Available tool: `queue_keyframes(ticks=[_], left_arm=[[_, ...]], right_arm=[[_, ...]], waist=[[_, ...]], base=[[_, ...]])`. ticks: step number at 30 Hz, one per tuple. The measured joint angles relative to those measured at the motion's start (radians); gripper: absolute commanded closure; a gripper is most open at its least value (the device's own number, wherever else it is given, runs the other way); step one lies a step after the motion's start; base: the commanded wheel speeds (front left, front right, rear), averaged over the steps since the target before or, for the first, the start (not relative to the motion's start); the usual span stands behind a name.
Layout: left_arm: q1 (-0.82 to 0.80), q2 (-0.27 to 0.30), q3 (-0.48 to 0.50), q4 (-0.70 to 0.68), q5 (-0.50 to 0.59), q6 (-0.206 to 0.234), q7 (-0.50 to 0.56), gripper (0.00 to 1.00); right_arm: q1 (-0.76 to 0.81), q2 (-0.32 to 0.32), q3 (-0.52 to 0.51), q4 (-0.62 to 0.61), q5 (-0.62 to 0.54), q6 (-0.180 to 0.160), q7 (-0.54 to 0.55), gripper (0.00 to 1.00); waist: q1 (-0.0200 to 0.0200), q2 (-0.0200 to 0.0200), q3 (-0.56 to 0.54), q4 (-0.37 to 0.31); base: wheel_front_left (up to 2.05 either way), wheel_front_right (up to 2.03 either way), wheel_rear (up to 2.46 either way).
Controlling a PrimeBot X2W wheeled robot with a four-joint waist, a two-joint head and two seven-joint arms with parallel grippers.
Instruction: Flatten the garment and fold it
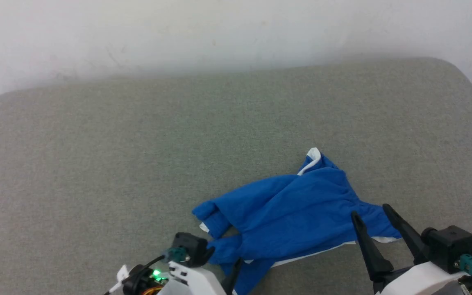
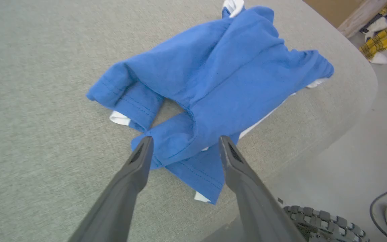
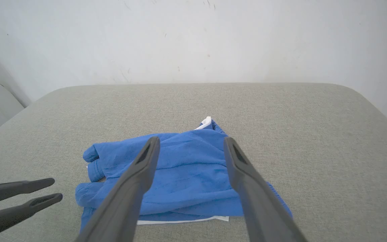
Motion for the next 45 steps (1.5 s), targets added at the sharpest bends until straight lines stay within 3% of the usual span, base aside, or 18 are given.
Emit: queue_keyframes(ticks=[9,14,15,16,17,23,29,38,39,40,45], left_arm=[[-0.151,-0.014,-0.108,0.155,0.04,-0.095,0.117,0.0],[-0.207,-0.012,-0.134,0.244,0.068,-0.114,0.146,0.0],[-0.213,-0.012,-0.135,0.253,0.07,-0.115,0.144,0.37],[-0.219,-0.013,-0.133,0.258,0.071,-0.119,0.138,0.94],[-0.226,-0.014,-0.128,0.259,0.07,-0.119,0.13,1.0],[-0.262,-0.018,-0.058,0.193,0.047,-0.073,0.112,1.0],[-0.375,0.007,0.006,0.163,0.048,-0.023,0.166,1.0],[-0.536,-0.02,0.073,0.37,0.035,0.009,0.187,1.0],[-0.542,-0.028,0.078,0.394,0.03,0.011,0.178,0.44],[-0.543,-0.033,0.081,0.412,0.028,0.013,0.167,0.0],[-0.514,-0.058,0.124,0.427,0.016,0.059,0.038,0.0]], right_arm=[[-0.028,0.0,0.035,-0.027,0.002,0.0,0.002,0.0],[-0.045,0.001,0.049,-0.038,0.003,0.0,-0.02,0.0],[-0.046,0.001,0.05,-0.038,0.003,0.0,-0.021,0.0],[-0.047,0.001,0.051,-0.038,0.004,0.0,-0.021,0.0],[-0.048,0.001,0.052,-0.038,0.006,0.0,-0.022,0.0],[-0.047,0.001,0.043,-0.032,0.013,0.0,-0.021,0.0],[-0.048,0.001,0.043,-0.032,0.02,0.0,-0.02,0.0],[-0.087,0.001,0.059,-0.029,0.021,0.0,-0.031,0.0],[-0.089,0.001,0.06,-0.026,0.021,0.0,-0.034,0.0],[-0.091,0.001,0.06,-0.024,0.021,0.0,-0.038,0.0],[-0.093,0.001,0.06,-0.003,0.023,0.0,-0.056,0.0]], waist=[[0.0001,0.0,0.05,-0.037],[0.0001,0.0,0.068,-0.062],[0.0001,0.0,0.071,-0.067],[0.0001,0.0,0.072,-0.071],[0.0001,0.0,0.073,-0.075],[-0.0001,0.0,0.067,-0.082],[-0.0001,0.0,0.087,-0.084],[0.0001,0.0,0.158,-0.119],[0.0001,0.0,0.165,-0.125],[0.0002,0.0,0.171,-0.13],[0.0001,0.0,0.174,-0.14]], base=[[0.0,0.0,0.0],[0.0,0.0,0.0],[0.0,0.0,0.0],[0.0,0.0,0.0],[0.0,0.0,0.0],[0.0,0.0,0.0],[0.0,0.0,0.0],[0.0,0.0,0.0],[0.0,0.0,0.0],[0.0,0.0,0.0],[0.0,0.0,0.0]])
